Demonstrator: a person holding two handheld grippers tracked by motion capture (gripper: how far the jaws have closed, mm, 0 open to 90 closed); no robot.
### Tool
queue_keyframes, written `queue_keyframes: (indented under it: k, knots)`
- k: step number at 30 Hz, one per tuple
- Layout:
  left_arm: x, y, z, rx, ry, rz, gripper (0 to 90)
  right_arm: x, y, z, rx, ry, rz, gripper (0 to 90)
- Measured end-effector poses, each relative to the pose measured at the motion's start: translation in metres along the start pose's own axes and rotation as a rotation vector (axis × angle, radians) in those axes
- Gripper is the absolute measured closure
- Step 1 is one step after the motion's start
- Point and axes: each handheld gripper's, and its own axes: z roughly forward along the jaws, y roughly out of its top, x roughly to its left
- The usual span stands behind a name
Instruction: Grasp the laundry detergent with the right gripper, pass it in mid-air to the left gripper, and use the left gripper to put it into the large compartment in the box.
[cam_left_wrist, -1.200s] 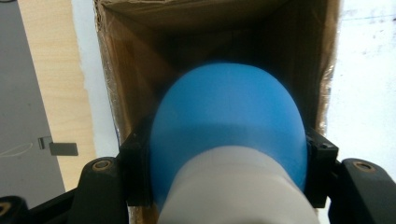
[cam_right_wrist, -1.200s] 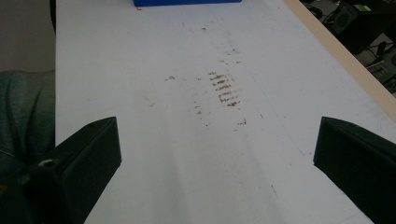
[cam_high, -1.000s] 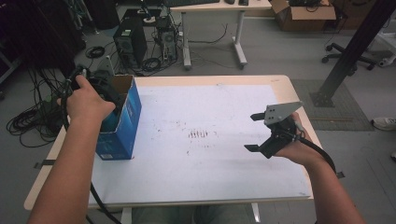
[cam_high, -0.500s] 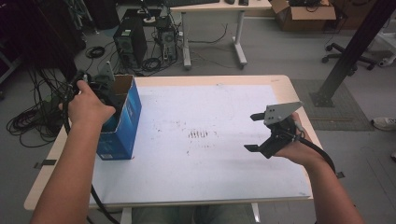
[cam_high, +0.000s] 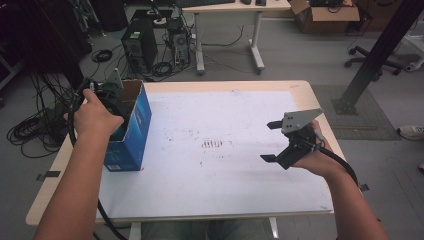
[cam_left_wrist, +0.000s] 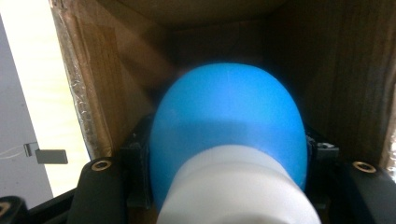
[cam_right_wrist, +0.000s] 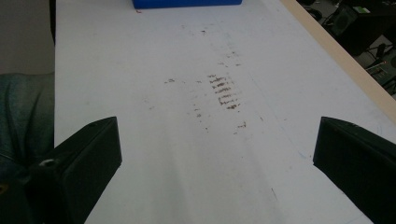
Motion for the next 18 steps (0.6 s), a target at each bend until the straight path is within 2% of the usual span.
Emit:
queue_keyframes:
  k: [7, 11, 13, 14, 16, 18]
  knots:
    - [-0.0005, 0.0006, 0.0007, -0.004, 0.004, 0.004, 37.3, 0.0001, -0.0002, -0.0036, -0.003, -0.005, 0.0, 0.8]
    - [-0.0014, 0.0003, 0.0009, 0.0, 0.01, 0.018, 36.9, 0.0002, -0.0006, -0.0061, -0.004, -0.008, 0.001, 0.8]
    - [-0.002, 0.0004, 0.0023, 0.011, 0.026, 0.031, 35.4, 0.0004, -0.0009, -0.0069, -0.004, -0.01, 0.003, 0.8]
    - [-0.0018, 0.0002, 0.0025, 0.008, 0.02, 0.035, 35.0, 0.0004, -0.001, -0.0069, -0.005, -0.009, 0.004, 0.8]
    - [-0.0021, -0.0004, 0.0021, 0.012, 0.016, 0.024, 34.1, 0.0003, -0.0013, -0.0071, -0.005, -0.009, 0.004, 0.8]
    - [-0.003, -0.0008, 0.0023, 0.012, 0.029, 0.032, 33.7, 0.0004, -0.0016, -0.007, -0.004, -0.01, 0.004, 0.8]
